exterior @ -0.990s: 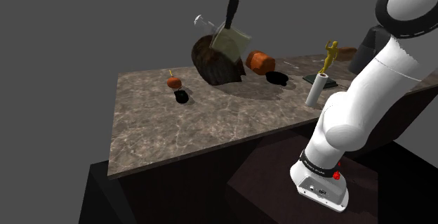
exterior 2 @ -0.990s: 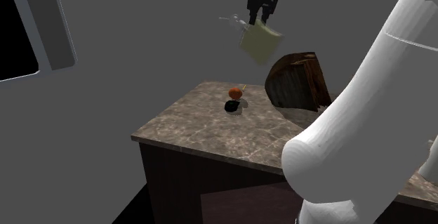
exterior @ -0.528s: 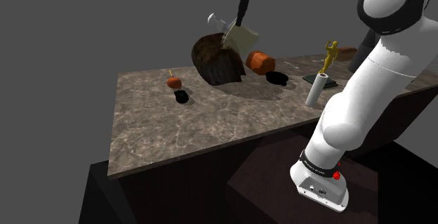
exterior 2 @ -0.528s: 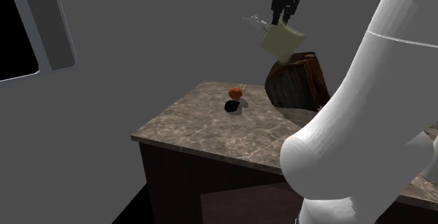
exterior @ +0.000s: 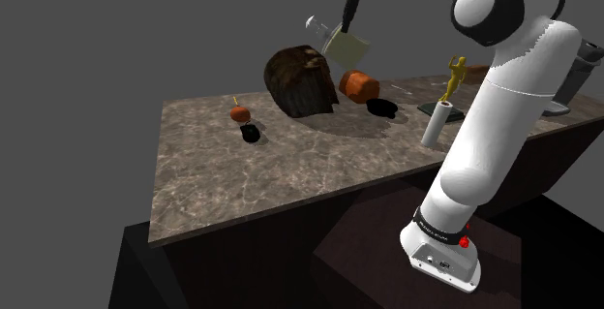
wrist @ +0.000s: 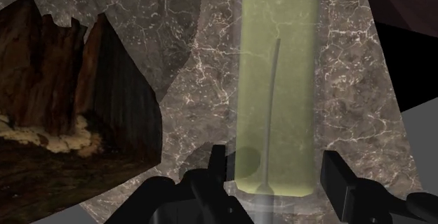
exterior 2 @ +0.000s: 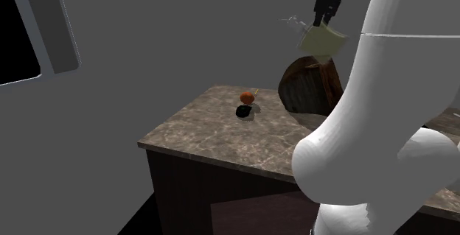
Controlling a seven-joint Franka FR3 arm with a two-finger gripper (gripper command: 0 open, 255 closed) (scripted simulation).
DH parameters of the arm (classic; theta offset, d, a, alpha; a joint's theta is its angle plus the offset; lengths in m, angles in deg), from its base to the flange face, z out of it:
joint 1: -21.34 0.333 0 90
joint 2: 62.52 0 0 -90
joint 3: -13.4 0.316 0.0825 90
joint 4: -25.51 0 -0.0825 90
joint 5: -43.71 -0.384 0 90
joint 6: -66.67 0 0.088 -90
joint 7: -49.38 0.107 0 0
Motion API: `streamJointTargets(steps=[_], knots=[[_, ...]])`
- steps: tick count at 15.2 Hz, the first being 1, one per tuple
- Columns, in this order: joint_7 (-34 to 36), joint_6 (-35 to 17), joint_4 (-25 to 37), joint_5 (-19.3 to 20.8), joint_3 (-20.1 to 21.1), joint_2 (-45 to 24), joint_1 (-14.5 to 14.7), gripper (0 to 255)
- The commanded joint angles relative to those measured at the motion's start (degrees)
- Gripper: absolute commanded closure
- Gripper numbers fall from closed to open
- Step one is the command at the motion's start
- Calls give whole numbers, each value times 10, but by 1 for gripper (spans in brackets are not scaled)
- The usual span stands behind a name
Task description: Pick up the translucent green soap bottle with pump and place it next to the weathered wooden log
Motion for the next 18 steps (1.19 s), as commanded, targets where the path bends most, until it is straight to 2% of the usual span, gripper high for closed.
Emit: streamJointTargets(steps=[1, 6, 18], knots=[[-29, 16, 36, -15, -16, -28, -17, 255], [-105, 71, 165, -75, -51, -134, -91, 255], [-110, -50, -6, -37, -43, -74, -57, 255]])
